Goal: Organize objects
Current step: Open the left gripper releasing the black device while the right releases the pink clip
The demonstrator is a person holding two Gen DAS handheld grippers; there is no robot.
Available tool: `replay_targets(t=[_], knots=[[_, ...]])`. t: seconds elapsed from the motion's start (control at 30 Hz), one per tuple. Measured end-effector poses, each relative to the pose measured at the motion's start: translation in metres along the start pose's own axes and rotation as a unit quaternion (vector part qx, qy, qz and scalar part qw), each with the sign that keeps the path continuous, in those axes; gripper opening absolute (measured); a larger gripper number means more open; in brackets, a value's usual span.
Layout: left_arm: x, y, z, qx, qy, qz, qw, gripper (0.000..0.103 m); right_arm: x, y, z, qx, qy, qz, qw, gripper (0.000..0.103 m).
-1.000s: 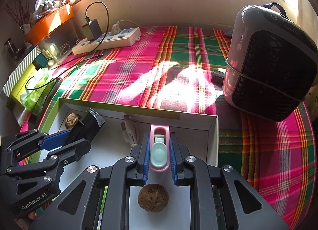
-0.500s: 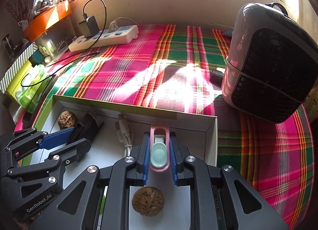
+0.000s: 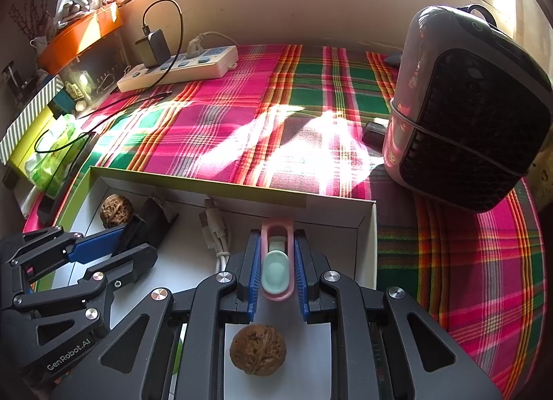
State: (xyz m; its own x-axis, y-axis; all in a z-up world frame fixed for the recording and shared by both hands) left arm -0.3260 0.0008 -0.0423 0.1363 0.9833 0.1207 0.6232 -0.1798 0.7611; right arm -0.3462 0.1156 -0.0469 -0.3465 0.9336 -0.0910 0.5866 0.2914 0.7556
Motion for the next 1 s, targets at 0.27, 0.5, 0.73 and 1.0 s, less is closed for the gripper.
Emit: replay_targets(t=[0.27, 0.5, 0.73, 1.0], knots=[[0.001, 0.015, 0.006, 0.016, -0.002, -0.014, 0.9998, 0.026, -0.003, 0.011, 0.004, 0.01, -0.002, 0.003, 1.0, 0.035], [0.003, 0.036, 0.01, 0.038, -0.012, -0.025, 0.9989, 0.026, -0.008, 0.027, 0.009, 0.025, -0.006, 0.001, 1.0, 0.035], [0.006, 0.053, 0.021, 0.047, -0.013, -0.028, 0.9984, 0.026, -0.017, 0.047, 0.018, 0.043, -0.007, -0.003, 0.999, 0.035], [0.011, 0.076, 0.036, 0.068, -0.021, -0.046, 0.9964, 0.026, -0.028, 0.072, 0.033, 0.064, 0.006, -0.002, 0.998, 0.035]])
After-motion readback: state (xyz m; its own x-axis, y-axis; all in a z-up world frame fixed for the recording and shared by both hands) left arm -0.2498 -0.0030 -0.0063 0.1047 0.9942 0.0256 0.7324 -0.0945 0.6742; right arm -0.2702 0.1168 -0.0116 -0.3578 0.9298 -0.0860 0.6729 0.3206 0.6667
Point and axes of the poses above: each gripper's, at about its wrist camera, not at the fingertips, and y roughly against the way its jaws point, x to its right, z to its underside, the point moved 7 cm from there along -y, roughly the way its jaws point, and after that the axes turned 6 degrees about x, right-handed, at the moved point
